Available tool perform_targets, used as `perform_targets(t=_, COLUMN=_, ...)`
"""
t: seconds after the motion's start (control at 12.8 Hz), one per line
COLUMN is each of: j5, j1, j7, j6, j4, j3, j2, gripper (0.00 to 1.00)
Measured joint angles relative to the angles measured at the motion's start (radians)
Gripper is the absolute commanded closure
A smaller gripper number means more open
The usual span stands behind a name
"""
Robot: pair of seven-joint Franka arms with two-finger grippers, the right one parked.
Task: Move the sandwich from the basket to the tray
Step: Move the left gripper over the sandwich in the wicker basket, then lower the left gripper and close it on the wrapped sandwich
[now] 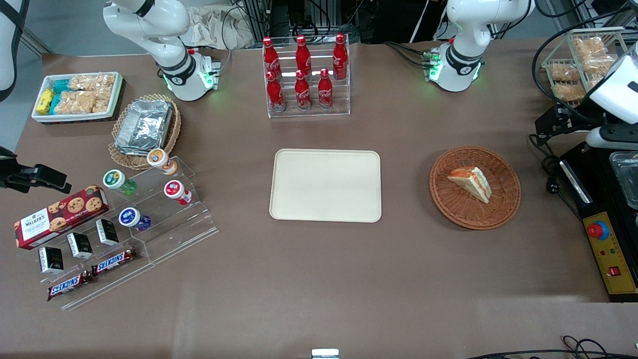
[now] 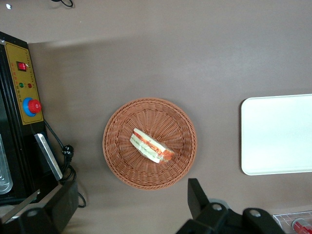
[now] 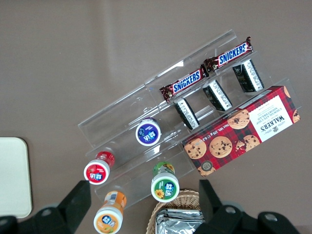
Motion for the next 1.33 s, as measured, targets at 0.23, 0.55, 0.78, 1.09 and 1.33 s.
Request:
perform_targets(t=0.23, j5=0.000, j1=0.001, j7=-0.009, j6=-0.001, j4=0.001, j3=0.001, j2=0.009, gripper=0.00)
perform_targets(t=0.55, j5=0.002, j1=0.000, j7=-0.350, j6=-0.004, j4=-0.023, j3=-0.001, j2=0.037, gripper=0.00)
perform_targets(t=0.78, j5=0.010, j1=-0.002, j7=-0.540, j6=0.083, j4=-0.151, j3=-0.003, j2=0.031, gripper=0.00)
perform_targets(t=1.09, j5=0.040, j1=-0.009, j7=-0.797, j6=0.414, j4=-0.476, j3=-0.016, j2=-0.010, gripper=0.00)
perform_targets(t=1.33, j5=0.043, j1=-0.012, j7=-0.930, j6=0.615, j4=-0.655, j3=-0.024, j2=-0.008, gripper=0.00)
